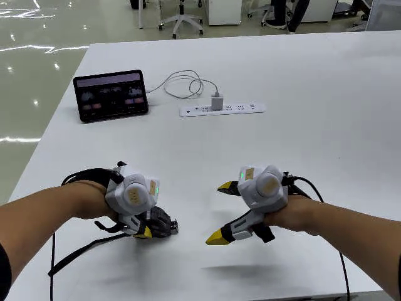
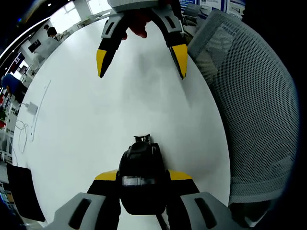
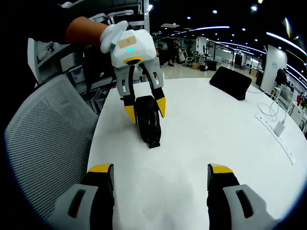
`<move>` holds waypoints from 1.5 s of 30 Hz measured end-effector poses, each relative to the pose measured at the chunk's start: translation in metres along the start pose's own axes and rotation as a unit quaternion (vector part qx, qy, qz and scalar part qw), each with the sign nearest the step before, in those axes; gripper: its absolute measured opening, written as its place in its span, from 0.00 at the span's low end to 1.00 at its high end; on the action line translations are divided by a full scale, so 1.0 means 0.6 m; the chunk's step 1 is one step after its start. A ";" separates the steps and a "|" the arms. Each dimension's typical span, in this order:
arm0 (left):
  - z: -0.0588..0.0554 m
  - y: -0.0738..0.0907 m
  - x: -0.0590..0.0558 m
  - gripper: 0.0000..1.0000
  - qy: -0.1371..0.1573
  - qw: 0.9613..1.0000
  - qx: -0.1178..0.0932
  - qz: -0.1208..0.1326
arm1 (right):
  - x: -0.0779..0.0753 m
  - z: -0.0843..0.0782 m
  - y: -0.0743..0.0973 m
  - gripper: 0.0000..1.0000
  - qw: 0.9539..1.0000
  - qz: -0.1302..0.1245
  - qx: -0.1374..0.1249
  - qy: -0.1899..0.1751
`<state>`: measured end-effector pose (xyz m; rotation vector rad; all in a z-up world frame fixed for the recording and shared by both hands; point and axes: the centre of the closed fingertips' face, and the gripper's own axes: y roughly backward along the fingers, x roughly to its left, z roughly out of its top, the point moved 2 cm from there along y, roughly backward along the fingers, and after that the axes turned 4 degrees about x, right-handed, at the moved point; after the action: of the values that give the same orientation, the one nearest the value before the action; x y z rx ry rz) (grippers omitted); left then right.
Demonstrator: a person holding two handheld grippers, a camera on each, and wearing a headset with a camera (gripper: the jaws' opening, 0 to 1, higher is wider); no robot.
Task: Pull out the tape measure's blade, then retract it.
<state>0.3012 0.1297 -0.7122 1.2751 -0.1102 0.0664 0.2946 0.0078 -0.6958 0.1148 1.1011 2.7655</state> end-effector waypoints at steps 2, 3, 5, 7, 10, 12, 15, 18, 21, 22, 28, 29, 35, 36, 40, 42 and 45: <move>0.001 0.000 -0.001 0.32 0.001 1.000 -0.005 -0.001 | 0.009 0.000 -0.014 0.71 1.000 0.006 0.013 0.021; 0.000 0.001 -0.001 0.32 0.004 1.000 -0.007 -0.002 | 0.014 0.003 -0.021 0.70 0.999 0.009 0.016 0.030; 0.001 0.001 -0.002 0.32 0.005 1.000 -0.012 -0.002 | 0.022 0.007 -0.031 0.68 0.999 0.017 0.021 0.036; 0.001 0.000 -0.002 0.32 0.006 1.000 -0.016 -0.002 | 0.027 0.011 -0.038 0.68 0.999 0.023 0.022 0.040; 0.002 0.000 -0.003 0.33 0.001 1.000 -0.021 -0.004 | 0.030 0.020 -0.051 0.67 0.998 0.031 0.024 0.047; 0.001 0.000 -0.002 0.33 -0.002 1.000 -0.021 -0.004 | 0.026 0.023 -0.059 0.63 0.998 0.029 0.025 0.044; 0.002 0.002 -0.003 0.32 0.010 0.999 -0.035 0.000 | 0.021 0.034 -0.071 0.59 0.998 0.032 0.018 0.043; 0.001 0.002 -0.002 0.32 0.021 0.999 -0.042 0.003 | 0.020 0.035 -0.083 0.54 0.998 0.033 0.025 0.048; 0.002 -0.002 0.000 0.32 0.023 0.999 -0.041 0.011 | 0.022 0.035 -0.094 0.53 0.997 0.039 0.037 0.054; 0.002 -0.002 0.001 0.32 0.024 0.999 -0.041 0.011 | 0.022 0.035 -0.098 0.52 0.997 0.039 0.040 0.056; 0.000 0.000 0.001 0.32 0.032 0.998 -0.048 0.011 | 0.023 0.040 -0.120 0.38 0.996 0.043 0.050 0.062; 0.000 0.000 0.001 0.32 0.033 0.998 -0.048 0.010 | 0.023 0.041 -0.122 0.36 0.996 0.044 0.049 0.064; 0.000 0.000 0.002 0.32 0.037 0.998 -0.050 0.006 | 0.015 0.040 -0.136 0.27 0.994 0.036 0.061 0.083; 0.000 0.000 0.002 0.32 0.037 0.998 -0.050 0.006 | 0.016 0.038 -0.137 0.26 0.994 0.037 0.063 0.085; 0.000 0.000 0.002 0.32 0.038 0.998 -0.050 0.006 | 0.018 0.029 -0.140 0.18 0.993 0.044 0.072 0.084; 0.000 0.000 0.002 0.32 0.040 0.998 -0.051 0.007 | 0.018 0.027 -0.143 0.15 0.993 0.044 0.072 0.086; 0.000 -0.001 0.003 0.32 0.040 0.998 -0.050 0.007 | 0.025 0.030 -0.153 0.18 0.994 0.046 0.068 0.072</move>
<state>0.3028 0.1297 -0.7126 1.1706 -0.0523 0.1233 0.2932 0.0881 -0.7457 -0.0194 1.3533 2.8152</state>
